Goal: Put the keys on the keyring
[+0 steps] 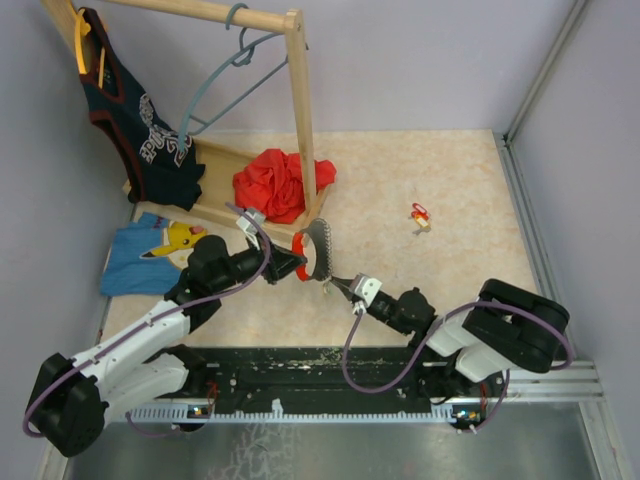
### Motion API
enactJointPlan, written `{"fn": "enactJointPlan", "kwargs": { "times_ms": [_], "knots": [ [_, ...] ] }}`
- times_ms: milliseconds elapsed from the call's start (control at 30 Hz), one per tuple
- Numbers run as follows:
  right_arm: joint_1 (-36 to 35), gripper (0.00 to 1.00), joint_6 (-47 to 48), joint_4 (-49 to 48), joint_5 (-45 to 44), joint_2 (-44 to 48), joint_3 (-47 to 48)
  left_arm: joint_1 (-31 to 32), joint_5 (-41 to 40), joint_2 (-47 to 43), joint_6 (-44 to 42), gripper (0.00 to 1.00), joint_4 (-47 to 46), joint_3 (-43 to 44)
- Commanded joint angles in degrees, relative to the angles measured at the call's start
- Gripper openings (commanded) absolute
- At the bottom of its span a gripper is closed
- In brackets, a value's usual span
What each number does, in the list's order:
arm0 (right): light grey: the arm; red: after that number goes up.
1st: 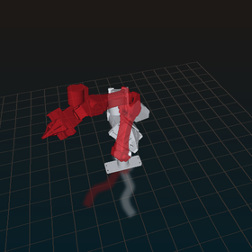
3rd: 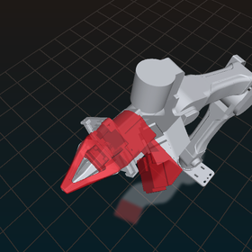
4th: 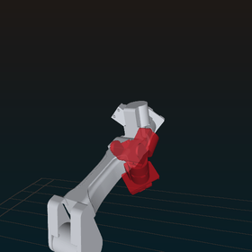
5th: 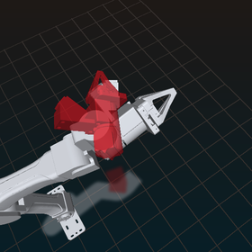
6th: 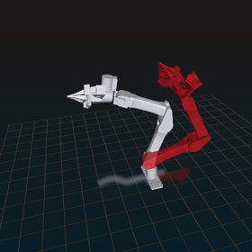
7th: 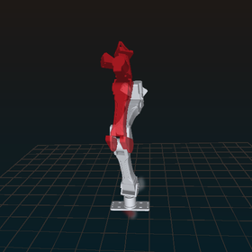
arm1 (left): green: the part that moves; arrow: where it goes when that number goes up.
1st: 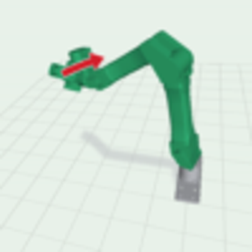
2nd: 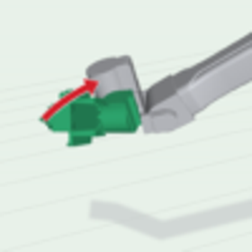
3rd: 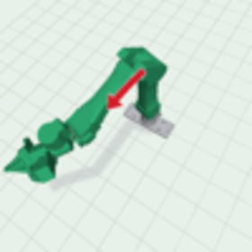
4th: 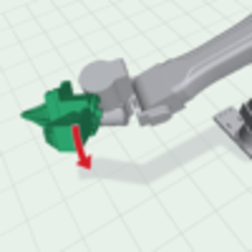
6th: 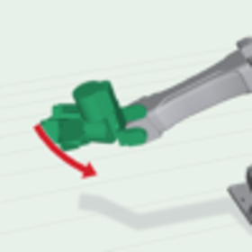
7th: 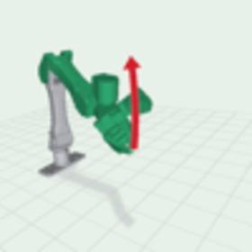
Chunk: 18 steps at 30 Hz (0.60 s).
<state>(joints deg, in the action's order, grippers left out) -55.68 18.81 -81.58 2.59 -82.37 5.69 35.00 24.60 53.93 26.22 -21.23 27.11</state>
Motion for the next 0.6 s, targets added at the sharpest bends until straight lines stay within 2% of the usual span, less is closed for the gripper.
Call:
{"fn": "enactJointPlan", "kwargs": {
  "times_ms": [0,167,300,400,500,567],
  "knots": [
    [-0.04,0.0,-1.95,-0.89,1.21,2.38,0.51,-0.2,-4.86,-1.1,4.61,0.01,-2.32,-1.24],
    [-0.04,0.0,-2.8,0.24,1.71,3.82,0.6,-0.2,-8.59,-1.19,8.21,0.03,-2.68,-3.38],
    [-0.05,0.0,-3.0,0.46,1.58,4.32,1.17,-0.2,-8.83,-1.05,10.61,0.14,-4.88,-5.69],
    [-0.07,0.0,-3.14,0.37,1.35,3.9,1.95,-0.2,-8.45,-0.42,12.23,0.26,-6.7,-7.18],
    [0.19,0.0,-3.24,0.05,1.22,3.11,2.68,-0.18,-8.74,0.19,13.59,0.43,-8.09,-8.85],
    [0.89,0.0,-3.75,-0.39,1.9,2.45,2.97,-0.2,-9.32,0.46,13.77,0.5,-8.33,-9.77]
  ]
}}
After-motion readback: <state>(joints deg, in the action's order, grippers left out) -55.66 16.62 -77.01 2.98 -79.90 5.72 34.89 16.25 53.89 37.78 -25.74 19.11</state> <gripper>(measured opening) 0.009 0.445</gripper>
